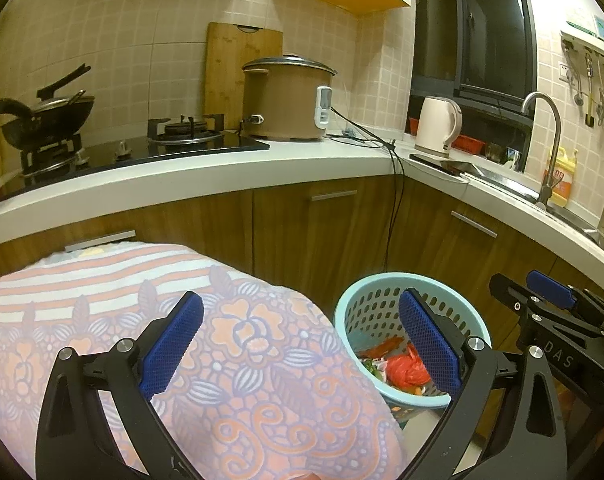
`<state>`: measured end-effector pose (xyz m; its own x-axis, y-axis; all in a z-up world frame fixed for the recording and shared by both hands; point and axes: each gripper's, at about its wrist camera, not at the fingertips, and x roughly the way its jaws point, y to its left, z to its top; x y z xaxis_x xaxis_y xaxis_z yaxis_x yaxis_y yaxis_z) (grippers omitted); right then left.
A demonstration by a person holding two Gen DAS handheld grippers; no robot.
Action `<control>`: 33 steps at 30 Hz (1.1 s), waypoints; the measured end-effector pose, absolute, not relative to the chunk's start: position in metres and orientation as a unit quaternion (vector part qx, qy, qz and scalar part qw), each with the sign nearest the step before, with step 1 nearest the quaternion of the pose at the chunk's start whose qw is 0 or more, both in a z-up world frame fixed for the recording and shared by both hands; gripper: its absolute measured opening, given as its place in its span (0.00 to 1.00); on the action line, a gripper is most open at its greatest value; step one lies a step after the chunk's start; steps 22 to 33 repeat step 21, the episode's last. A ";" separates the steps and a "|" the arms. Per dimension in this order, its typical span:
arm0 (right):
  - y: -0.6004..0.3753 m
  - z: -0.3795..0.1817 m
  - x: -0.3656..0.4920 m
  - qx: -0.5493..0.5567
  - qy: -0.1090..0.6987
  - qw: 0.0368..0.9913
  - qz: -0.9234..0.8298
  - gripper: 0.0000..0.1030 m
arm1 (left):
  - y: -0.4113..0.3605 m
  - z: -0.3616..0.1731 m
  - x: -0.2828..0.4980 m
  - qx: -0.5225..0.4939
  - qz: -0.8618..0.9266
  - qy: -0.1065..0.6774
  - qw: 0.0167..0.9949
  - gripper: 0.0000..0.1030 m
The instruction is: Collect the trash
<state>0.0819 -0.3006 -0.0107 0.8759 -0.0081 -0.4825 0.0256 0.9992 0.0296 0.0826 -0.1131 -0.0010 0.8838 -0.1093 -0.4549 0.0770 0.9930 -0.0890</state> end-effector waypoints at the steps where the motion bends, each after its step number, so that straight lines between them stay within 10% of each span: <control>1: -0.300 -0.012 0.081 0.018 0.249 0.968 -0.009 0.55 | -0.113 -0.001 0.083 -0.035 -0.048 0.237 0.970 0.92; 33: -0.299 -0.012 0.080 0.025 0.251 0.968 -0.009 0.60 | -0.106 -0.002 0.087 -0.056 -0.041 0.244 0.967 0.93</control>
